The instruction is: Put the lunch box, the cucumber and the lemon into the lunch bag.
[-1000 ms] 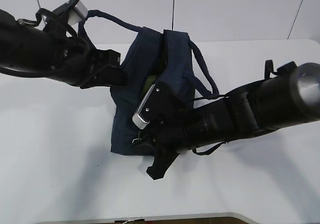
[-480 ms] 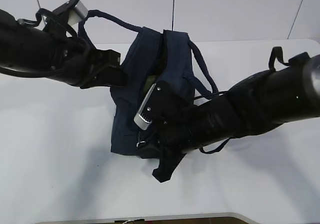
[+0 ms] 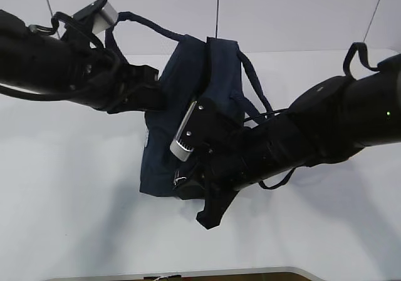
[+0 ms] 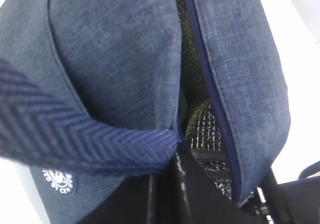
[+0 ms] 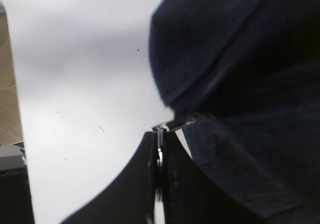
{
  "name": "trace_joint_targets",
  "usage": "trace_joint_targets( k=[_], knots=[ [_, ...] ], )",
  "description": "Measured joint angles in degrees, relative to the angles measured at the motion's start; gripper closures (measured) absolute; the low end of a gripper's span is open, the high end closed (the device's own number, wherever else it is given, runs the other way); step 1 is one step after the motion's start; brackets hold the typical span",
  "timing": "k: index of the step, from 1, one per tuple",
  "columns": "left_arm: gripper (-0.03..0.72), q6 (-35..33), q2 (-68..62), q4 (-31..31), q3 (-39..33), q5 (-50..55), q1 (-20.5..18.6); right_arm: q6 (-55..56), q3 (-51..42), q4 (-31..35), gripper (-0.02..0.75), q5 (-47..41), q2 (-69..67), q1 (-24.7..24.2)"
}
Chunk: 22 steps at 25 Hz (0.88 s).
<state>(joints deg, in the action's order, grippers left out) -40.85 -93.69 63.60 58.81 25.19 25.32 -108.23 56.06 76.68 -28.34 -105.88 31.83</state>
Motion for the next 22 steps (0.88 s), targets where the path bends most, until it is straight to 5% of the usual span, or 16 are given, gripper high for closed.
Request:
trace_joint_targets(
  k=[22],
  knots=[
    [0.694,0.00,0.00,0.00,0.12,-1.39,0.51,9.59,0.00,-12.88,0.733,-1.07,5.32,0.00]
  ],
)
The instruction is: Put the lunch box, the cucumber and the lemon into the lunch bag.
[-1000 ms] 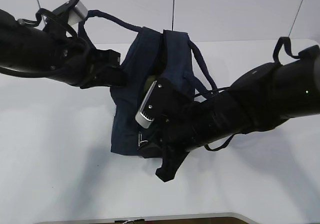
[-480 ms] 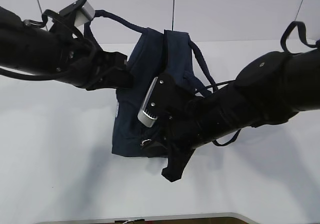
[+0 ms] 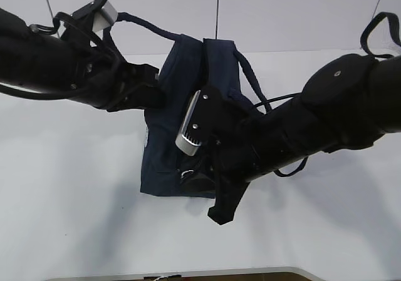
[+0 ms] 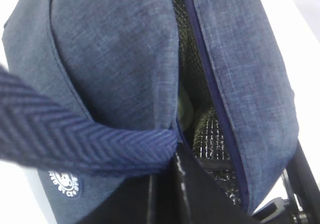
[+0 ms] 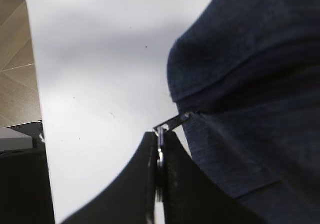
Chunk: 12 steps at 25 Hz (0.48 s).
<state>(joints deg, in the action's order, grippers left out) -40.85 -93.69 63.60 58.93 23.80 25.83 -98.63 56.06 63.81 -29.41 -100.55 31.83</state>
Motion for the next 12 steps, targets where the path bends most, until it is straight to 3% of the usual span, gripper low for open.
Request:
trace_joint_targets(
  k=[12],
  knots=[
    [0.694,0.00,0.00,0.00,0.00,-0.26,0.00,1.78,0.00,-1.42,0.733,-0.11,0.99,0.00]
  ],
)
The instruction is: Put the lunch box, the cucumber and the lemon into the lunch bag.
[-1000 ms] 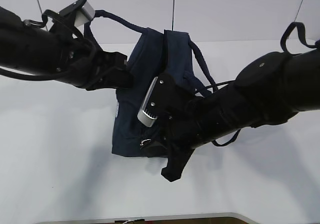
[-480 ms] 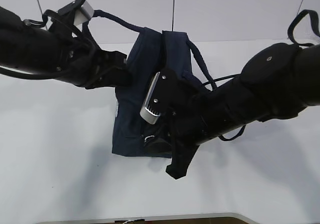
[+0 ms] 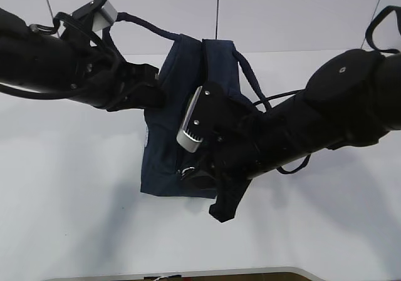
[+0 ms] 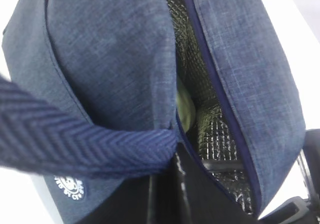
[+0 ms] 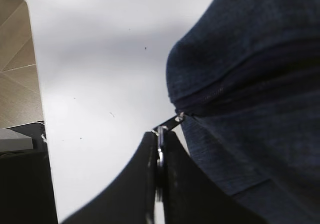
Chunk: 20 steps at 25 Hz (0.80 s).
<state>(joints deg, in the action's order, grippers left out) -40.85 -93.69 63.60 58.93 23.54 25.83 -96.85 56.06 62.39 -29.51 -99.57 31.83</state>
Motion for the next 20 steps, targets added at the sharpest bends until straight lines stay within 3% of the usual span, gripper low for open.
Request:
trace_joint_targets(
  k=[14,20],
  knots=[
    [0.694,0.00,0.00,-0.09,0.00,-0.26,0.00,1.25,0.00,-1.90,0.733,0.10,2.76,0.00],
    [0.694,0.00,0.00,-0.21,0.00,-0.39,0.00,7.71,1.21,-2.42,0.733,-0.01,2.84,0.00]
  ],
)
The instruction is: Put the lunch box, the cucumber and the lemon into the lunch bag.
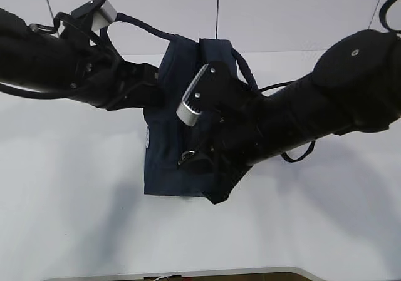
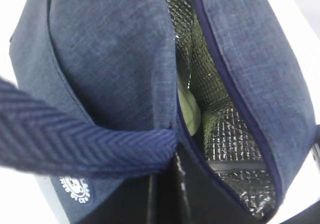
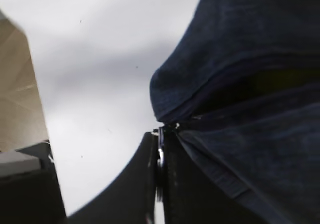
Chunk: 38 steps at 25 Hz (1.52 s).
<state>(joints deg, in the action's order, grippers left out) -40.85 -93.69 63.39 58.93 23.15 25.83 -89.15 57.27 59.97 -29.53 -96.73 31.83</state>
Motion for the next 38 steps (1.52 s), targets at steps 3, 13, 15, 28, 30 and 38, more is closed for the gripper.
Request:
trace_joint_targets(
  k=[3,13,15,28,30,38],
  knots=[
    [0.694,0.00,0.00,0.00,0.00,-0.28,0.00,8.35,1.16,-2.06,0.733,-0.23,0.00,0.00],
    [0.694,0.00,0.00,0.00,0.00,-0.78,0.00,20.50,2.68,-6.28,0.733,-2.18,1.81,0.00],
    [0.694,0.00,0.00,-0.11,0.00,-0.90,0.00,23.42,2.82,-8.58,0.733,-2.58,2.84,0.00],
    [0.694,0.00,0.00,-0.11,0.00,-0.90,0.00,33.70,7.30,-15.67,0.733,-8.45,3.84,0.00],
    [0.694,0.00,0.00,-0.11,0.00,-0.90,0.00,36.21,8.56,-17.87,0.733,-9.42,3.84,0.00],
    [0.694,0.00,0.00,-0.11,0.00,-0.90,0.00,45.77,13.82,-28.56,0.733,-13.89,3.84,0.00]
  ],
)
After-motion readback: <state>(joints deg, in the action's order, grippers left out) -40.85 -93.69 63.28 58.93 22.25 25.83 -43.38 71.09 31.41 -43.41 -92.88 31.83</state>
